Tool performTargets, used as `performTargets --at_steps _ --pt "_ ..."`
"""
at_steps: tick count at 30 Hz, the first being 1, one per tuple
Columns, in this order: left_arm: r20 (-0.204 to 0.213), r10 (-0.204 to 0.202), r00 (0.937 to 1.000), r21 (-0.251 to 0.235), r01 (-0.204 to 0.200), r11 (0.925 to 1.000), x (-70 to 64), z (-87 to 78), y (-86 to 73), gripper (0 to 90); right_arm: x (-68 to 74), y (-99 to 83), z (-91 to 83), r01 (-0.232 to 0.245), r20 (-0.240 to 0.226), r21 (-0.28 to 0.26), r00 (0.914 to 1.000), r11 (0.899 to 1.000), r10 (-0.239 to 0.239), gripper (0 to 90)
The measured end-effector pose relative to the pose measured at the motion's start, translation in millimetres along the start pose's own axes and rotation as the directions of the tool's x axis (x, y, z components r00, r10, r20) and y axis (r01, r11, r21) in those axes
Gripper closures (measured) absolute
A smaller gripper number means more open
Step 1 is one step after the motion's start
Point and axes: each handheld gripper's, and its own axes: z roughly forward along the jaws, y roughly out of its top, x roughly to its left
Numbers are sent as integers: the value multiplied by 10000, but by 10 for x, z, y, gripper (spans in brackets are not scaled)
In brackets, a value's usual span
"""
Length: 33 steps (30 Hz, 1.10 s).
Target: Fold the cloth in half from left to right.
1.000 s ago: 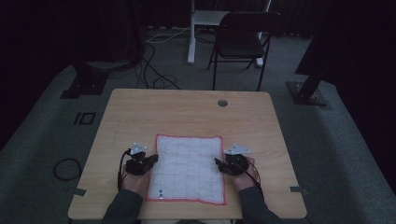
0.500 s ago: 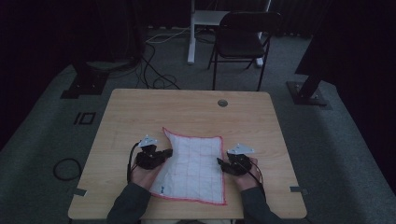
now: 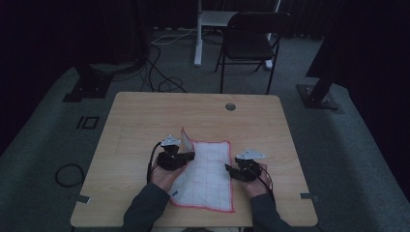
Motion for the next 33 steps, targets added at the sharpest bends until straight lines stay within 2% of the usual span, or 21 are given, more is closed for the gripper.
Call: performTargets --at_steps 11,17,24,27,33 --pt "381 -75 9992 312 63 9995 -101 333 5 890 -33 -5 0 -266 -141 26 9995 9996 266 464" --pt "641 54 9979 433 -82 9990 -240 487 27 891 -48 -5 -7 -340 -55 8 9994 9994 340 470" --pt "1080 428 9932 316 -465 9984 -479 580 124 888 -98 -9 -19 -591 173 -18 9981 9983 591 476" --pt "1384 475 9892 377 -532 9979 -508 621 101 828 -123 -15 -26 -677 212 12 9975 9977 676 504" --pt "1096 802 9907 418 -852 9955 -487 480 26 786 -142 16 -55 -651 440 -72 9969 9979 653 607"
